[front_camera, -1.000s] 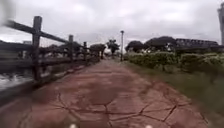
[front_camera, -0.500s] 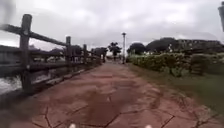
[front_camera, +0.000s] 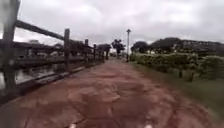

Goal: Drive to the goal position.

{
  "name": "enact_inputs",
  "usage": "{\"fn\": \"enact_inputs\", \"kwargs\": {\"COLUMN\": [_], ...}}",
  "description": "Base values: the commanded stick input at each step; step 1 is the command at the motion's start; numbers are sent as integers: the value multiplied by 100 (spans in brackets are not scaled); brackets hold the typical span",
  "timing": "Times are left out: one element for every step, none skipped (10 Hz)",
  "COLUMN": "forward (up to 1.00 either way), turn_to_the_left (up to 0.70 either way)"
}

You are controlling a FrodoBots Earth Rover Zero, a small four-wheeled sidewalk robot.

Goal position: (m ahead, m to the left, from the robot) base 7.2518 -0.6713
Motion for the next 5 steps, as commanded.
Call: {"fn": "enact_inputs", "kwargs": {"forward": [85,85,85,85,85], "turn_to_the_left": [1,1,1,1,1]}}
